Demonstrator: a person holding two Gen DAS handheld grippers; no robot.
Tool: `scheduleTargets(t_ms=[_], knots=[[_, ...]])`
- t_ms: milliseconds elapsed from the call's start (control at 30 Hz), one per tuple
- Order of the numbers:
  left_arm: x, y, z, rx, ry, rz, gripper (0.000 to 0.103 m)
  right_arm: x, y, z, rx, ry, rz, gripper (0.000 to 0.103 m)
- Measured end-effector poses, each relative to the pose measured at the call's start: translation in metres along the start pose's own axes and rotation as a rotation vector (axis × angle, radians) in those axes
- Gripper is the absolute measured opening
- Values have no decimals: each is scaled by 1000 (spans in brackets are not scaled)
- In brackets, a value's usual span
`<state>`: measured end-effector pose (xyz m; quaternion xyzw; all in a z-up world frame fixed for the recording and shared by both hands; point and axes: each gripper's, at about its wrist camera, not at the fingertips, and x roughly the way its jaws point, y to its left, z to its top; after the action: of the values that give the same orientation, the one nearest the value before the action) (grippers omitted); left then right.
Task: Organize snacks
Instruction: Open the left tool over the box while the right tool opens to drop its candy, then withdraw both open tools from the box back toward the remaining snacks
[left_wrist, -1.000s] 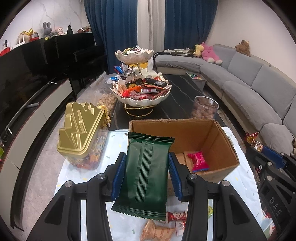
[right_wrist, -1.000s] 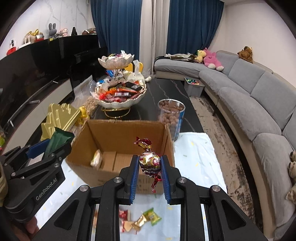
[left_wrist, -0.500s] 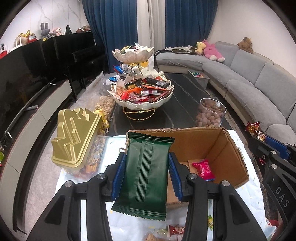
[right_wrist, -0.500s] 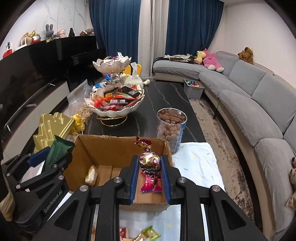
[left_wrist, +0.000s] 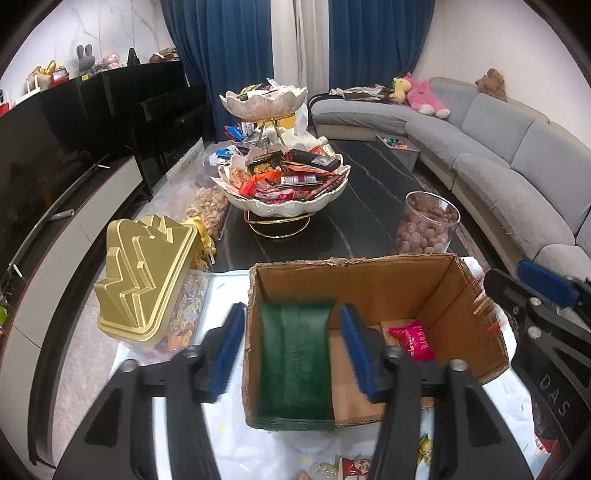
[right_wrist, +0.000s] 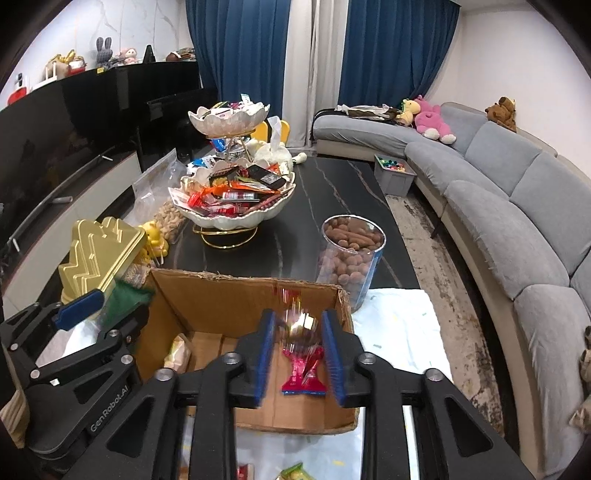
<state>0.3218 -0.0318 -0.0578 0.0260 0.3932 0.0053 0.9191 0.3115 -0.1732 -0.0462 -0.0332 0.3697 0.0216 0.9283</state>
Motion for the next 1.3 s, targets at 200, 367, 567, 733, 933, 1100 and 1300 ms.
scheduleTargets(t_ms=[200,367,567,733,933,1100,1300], knots=[[-9,2,1,-4,-19,23,81,-7,-5,-1,18,-18,-20,66],[-17,4,-1,-3,-30,33,84,-15,-10,-4,24,-23,-25,66],[-30,3,-5,2,-38,31,84,-27,-13,-8,22,-34,-27,66],[-40,0,-8,4,-48,30,84,-39,-15,-11,22,-45,-26,66],[-55,-1,-15,6,-60,33,84,-52,-17,-16,25,-55,-28,66],[-64,-1,-22,10,-64,32,84,-60,-18,-25,29,-49,-27,66],[-71,0,-28,11,-66,31,84,-67,-19,-37,35,-40,-27,66]])
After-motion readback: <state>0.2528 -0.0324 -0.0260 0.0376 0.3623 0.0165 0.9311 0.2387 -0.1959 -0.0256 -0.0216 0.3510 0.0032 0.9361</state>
